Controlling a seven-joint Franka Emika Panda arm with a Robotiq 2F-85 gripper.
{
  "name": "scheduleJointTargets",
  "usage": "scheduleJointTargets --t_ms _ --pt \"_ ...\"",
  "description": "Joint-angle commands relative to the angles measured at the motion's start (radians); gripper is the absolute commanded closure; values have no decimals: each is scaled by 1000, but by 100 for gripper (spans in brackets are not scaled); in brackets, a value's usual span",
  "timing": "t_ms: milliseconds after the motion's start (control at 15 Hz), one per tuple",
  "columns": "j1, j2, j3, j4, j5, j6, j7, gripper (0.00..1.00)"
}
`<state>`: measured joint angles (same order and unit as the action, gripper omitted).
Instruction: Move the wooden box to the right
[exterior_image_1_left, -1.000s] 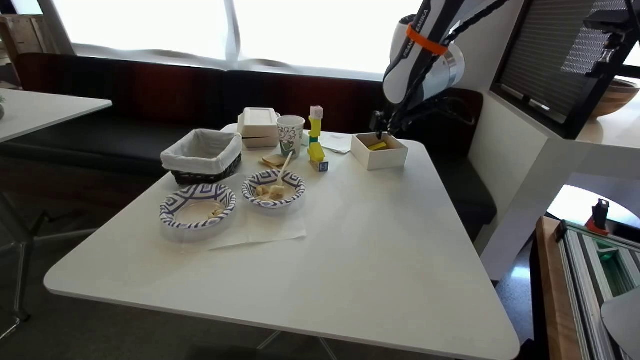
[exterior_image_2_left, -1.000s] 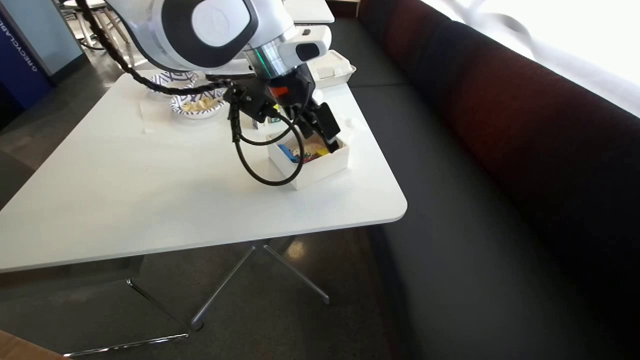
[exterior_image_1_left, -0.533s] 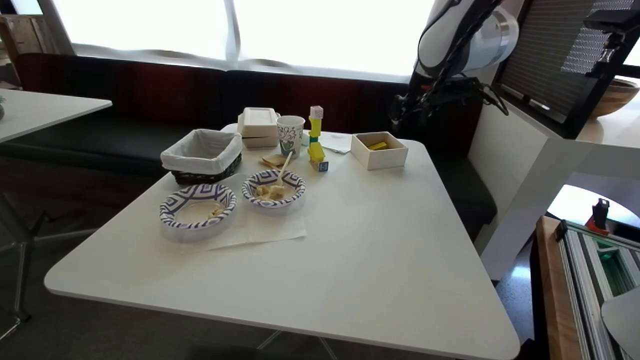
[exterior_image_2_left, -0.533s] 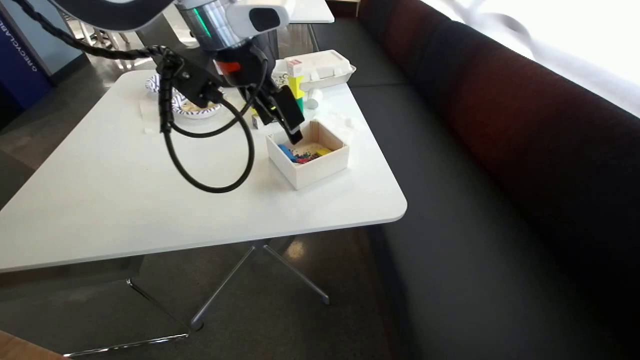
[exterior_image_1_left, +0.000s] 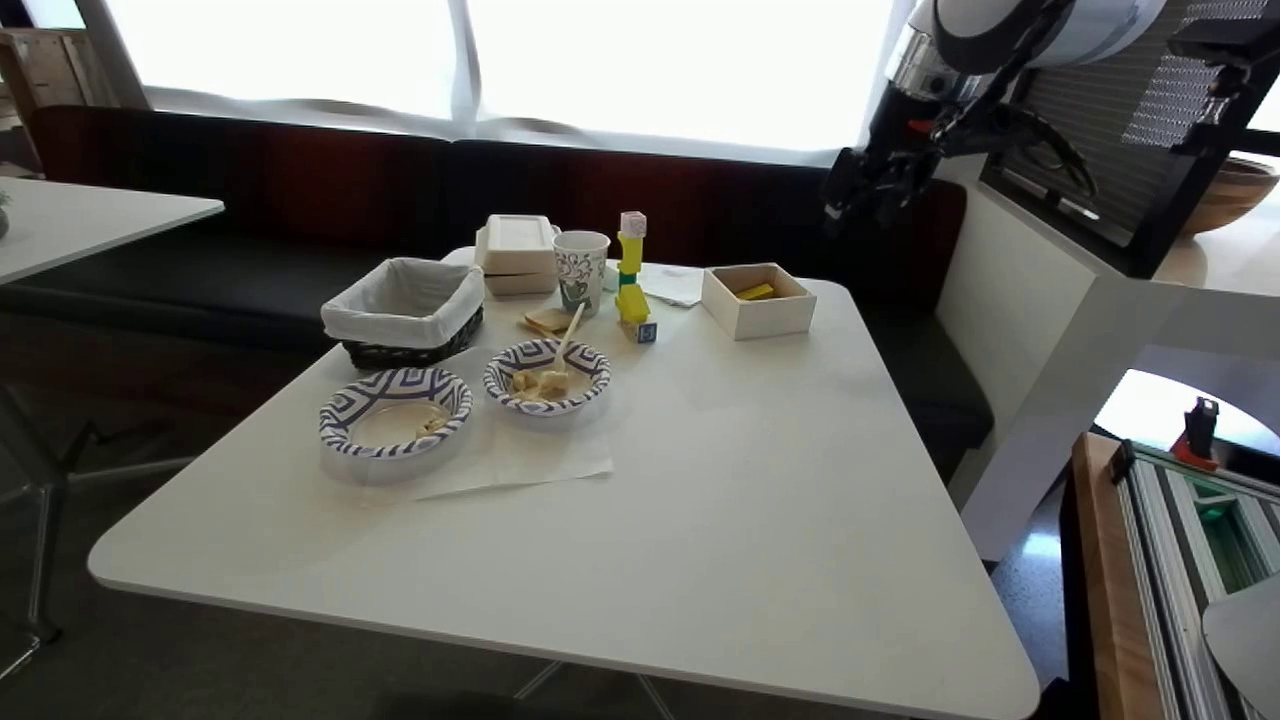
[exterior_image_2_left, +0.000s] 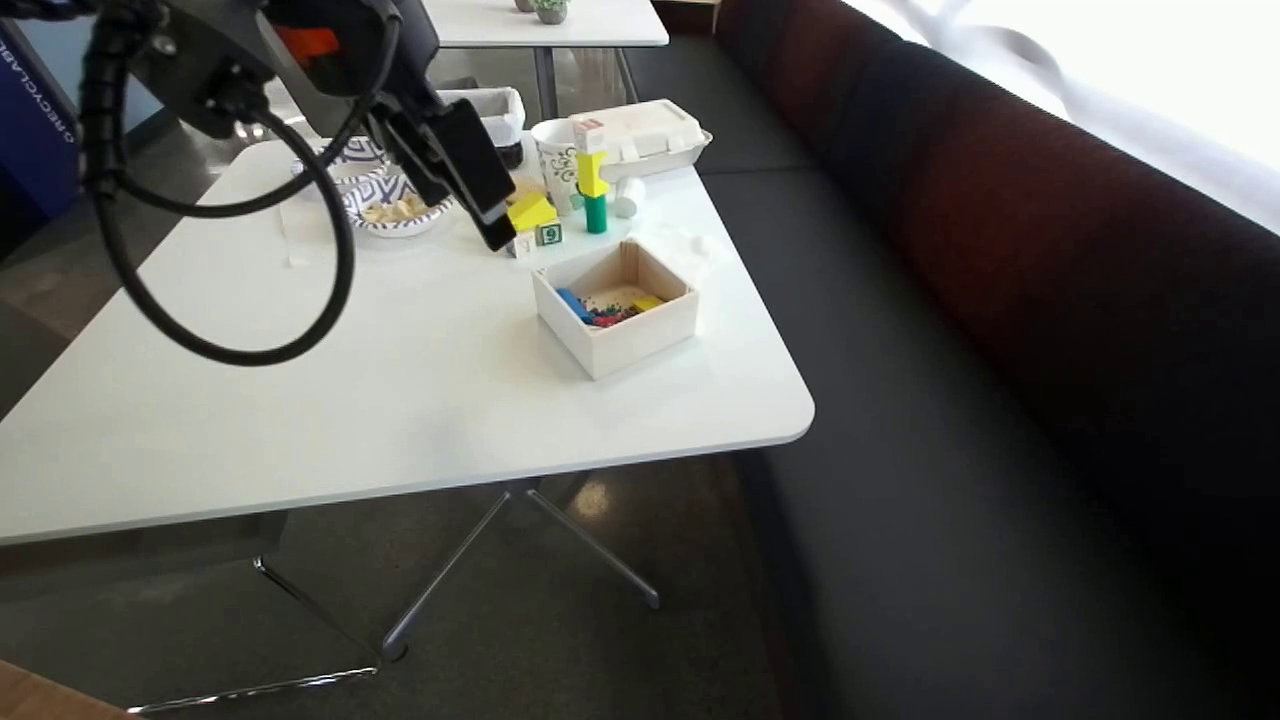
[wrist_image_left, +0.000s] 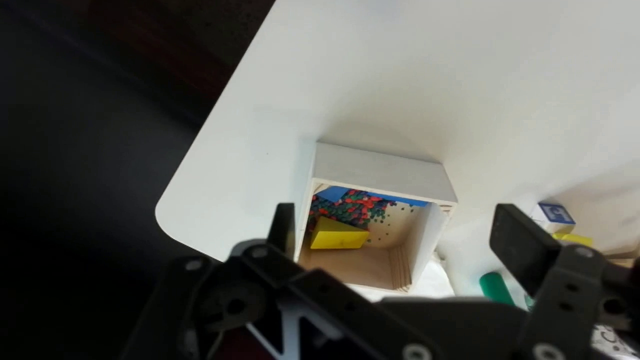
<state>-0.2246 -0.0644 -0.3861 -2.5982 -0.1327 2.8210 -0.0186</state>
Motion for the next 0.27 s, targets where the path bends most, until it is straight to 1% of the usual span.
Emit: scheduleJointTargets --t_ms 0,67,200 --pt "-43 -25 44 -13 -30 -3 -6 0" --pt "-53 -43 52 -24 -57 -3 -6 0" --pt "-60 -56 58 -32 -75 -3 -7 0"
